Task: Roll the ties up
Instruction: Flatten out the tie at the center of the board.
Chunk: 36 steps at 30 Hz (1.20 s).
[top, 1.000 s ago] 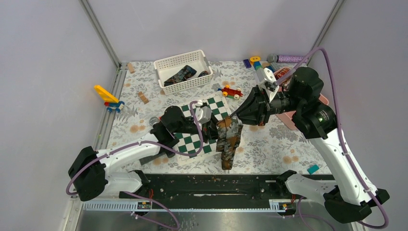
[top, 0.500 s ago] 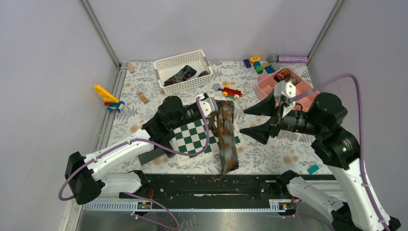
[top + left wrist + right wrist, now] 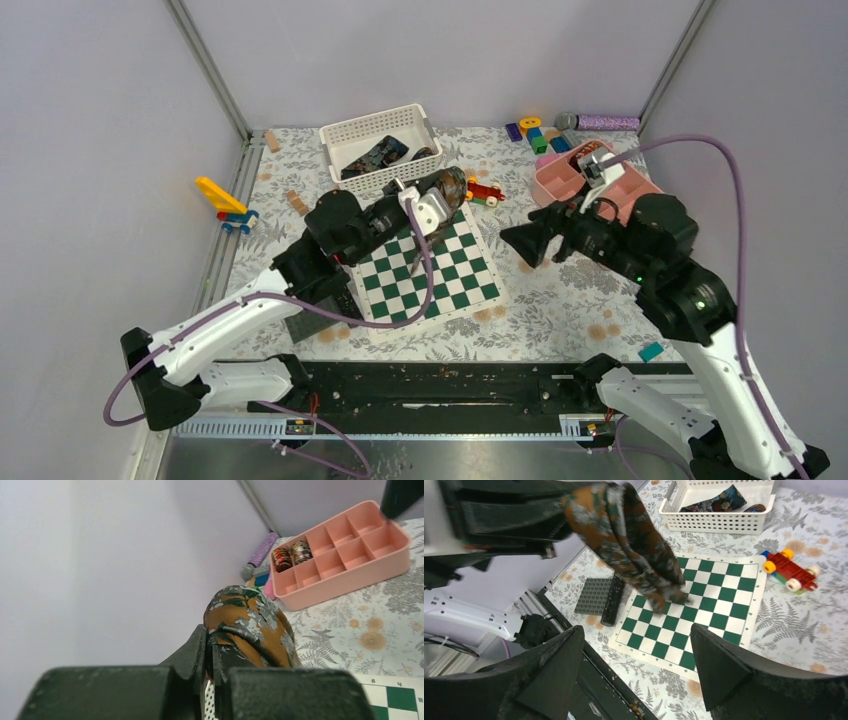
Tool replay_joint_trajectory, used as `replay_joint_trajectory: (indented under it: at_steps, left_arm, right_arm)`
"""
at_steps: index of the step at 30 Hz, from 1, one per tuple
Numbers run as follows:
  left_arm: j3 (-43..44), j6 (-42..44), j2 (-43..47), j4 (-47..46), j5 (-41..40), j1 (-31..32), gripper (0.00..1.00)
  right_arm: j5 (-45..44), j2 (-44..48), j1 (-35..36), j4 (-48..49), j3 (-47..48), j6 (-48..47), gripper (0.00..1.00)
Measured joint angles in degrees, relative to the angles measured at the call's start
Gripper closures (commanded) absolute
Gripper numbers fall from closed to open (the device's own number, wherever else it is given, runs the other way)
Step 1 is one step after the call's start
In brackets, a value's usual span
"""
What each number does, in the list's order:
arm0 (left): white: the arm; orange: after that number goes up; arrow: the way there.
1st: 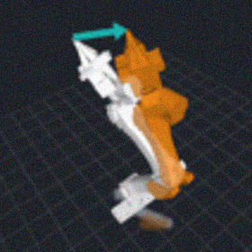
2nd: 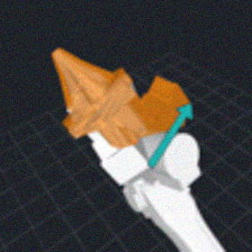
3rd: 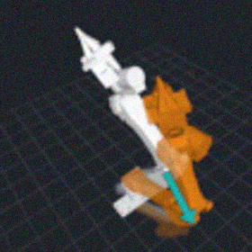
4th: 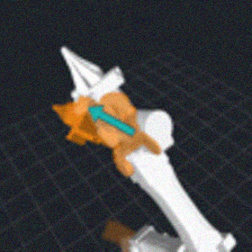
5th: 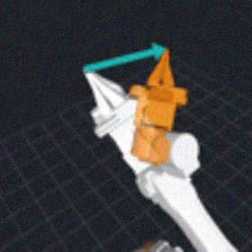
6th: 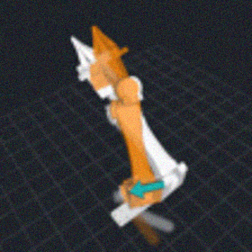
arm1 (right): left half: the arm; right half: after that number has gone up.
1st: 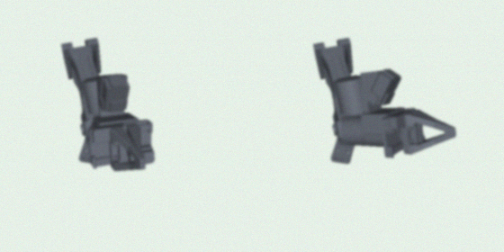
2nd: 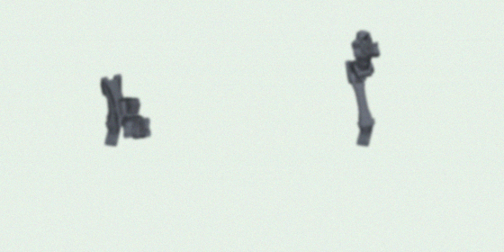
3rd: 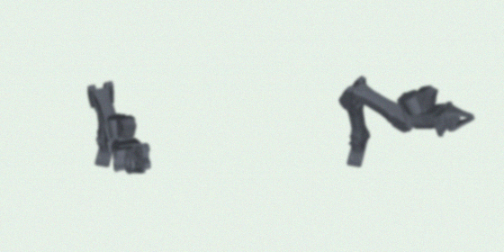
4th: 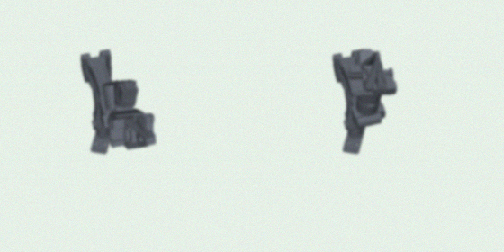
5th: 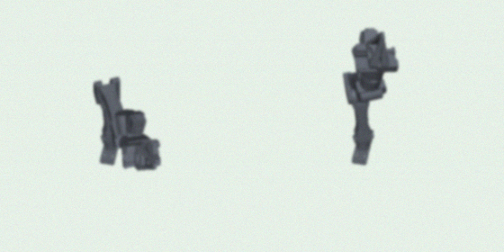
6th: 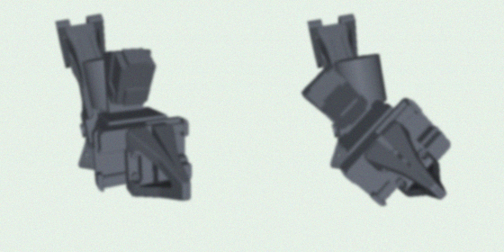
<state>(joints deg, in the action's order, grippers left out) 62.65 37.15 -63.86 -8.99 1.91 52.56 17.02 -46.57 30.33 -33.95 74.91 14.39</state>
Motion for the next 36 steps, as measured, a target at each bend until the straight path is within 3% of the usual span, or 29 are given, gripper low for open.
replay_joint_trajectory:
  at_steps: [4, 9, 16, 20, 26, 36]
  left_arm:
    - [10.5, 0.0, -3.7, 7.6, -8.6, 2.4, 1.00]
    - [25.5, -3.6, -11.7, 16.2, -21.7, 5.0, 1.00]
    - [40.0, -8.6, -20.8, 30.3, -43.1, 9.7, 1.00]
    - [46.5, -10.8, -24.8, 38.2, -49.5, 11.0, 1.00]
    - [53.5, -15.2, -29.0, 49.9, -54.4, 11.8, 1.00]
    - [62.9, -22.1, -31.8, 62.4, -54.9, 12.2, 1.00]
  right_arm:
    - [-1.0, -1.6, 0.2, 8.7, -7.1, 3.0, 0.09]
    - [-8.3, -3.0, 4.6, 21.7, -17.3, 0.9, 0.08]
    - [-15.7, -2.8, 12.1, 41.0, -23.4, -5.2, 0.10]
    - [-16.7, -2.7, 13.1, 48.1, -24.6, -7.8, 0.12]
    - [-18.9, -6.1, 15.6, 56.2, -24.6, -11.8, 0.14]
    - [-26.2, -15.0, 20.9, 73.9, -28.6, -20.2, 0.16]
